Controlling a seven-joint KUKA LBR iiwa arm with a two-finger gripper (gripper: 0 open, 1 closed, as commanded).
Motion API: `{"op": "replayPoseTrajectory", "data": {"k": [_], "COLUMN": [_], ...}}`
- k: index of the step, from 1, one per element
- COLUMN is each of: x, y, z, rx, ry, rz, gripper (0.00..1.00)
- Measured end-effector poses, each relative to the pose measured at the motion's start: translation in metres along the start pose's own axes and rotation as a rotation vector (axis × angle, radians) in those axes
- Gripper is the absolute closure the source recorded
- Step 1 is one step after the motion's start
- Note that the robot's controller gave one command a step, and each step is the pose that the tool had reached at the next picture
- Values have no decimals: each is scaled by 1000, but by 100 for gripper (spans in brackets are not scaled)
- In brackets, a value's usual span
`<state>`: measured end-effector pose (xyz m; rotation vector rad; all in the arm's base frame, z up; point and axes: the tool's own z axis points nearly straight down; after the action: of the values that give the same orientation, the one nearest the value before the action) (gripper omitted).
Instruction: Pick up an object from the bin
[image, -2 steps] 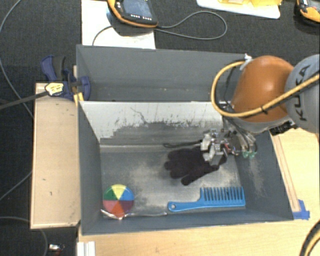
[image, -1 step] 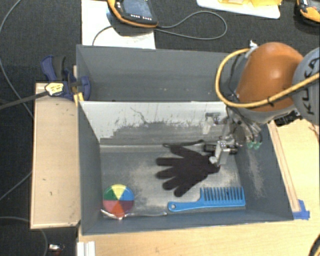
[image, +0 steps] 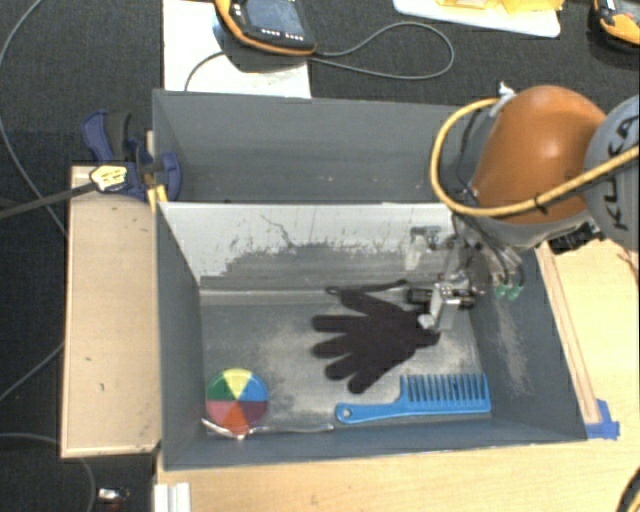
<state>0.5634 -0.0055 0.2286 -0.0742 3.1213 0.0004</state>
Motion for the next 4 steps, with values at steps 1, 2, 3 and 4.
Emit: {"op": "replayPoseTrajectory", "data": {"k": [1, 2, 3, 4], "x": [8, 9, 13, 54], "y": [40, 69, 56, 41], "z": [59, 111, 136, 157], "rx": [0, -1, -2, -3], "ry": [-8, -2, -5, -6], "rz": [11, 1, 101, -75], "gripper": [0, 0, 0, 100]}}
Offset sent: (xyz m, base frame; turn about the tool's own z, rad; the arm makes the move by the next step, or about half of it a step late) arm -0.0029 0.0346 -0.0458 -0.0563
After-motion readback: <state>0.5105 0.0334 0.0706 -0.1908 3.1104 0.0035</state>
